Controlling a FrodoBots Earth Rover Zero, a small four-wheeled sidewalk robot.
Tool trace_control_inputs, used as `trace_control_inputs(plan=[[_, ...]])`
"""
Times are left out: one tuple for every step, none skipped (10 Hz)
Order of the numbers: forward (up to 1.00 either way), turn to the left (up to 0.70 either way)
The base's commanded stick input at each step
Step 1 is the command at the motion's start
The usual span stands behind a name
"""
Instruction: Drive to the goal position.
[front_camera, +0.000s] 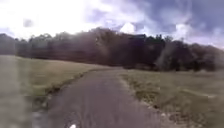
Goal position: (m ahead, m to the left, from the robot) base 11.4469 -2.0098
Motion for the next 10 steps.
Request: trace_control_inputs(plan=[[1.0,0.0],[1.0,0.0],[1.0,0.0],[1.0,0.4],[1.0,0.4],[1.0,0.4],[1.0,0.4],[1.0,0.33],[1.0,0.08],[1.0,0.0]])
